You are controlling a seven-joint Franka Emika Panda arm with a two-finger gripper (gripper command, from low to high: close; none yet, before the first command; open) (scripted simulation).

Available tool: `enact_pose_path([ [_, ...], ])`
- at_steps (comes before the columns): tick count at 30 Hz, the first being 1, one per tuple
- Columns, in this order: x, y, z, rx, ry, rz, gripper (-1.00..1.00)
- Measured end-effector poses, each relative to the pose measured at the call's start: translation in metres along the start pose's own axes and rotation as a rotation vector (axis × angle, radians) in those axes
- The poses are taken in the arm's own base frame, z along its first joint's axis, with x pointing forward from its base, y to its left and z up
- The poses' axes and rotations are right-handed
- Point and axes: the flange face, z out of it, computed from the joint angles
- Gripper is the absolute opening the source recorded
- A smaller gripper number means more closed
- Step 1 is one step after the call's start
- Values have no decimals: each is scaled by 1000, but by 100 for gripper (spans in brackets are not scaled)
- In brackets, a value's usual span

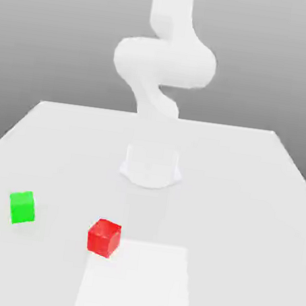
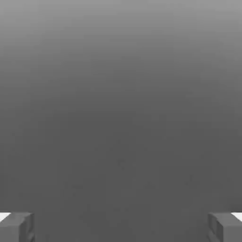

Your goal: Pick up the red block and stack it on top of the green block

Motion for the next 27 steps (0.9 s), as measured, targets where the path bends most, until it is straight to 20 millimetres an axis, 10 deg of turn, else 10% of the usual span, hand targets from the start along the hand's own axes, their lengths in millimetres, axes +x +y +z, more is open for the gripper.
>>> enact_pose_path([
  [12,-83,162,247,-387,-247,188,0],
  [18,-170,278,318,-577,-394,307,0],
  [24,-202,313,358,-598,-409,321,0],
  [25,-205,316,362,-599,-409,320,-100],
  [27,-205,316,362,-598,-409,320,-100],
])
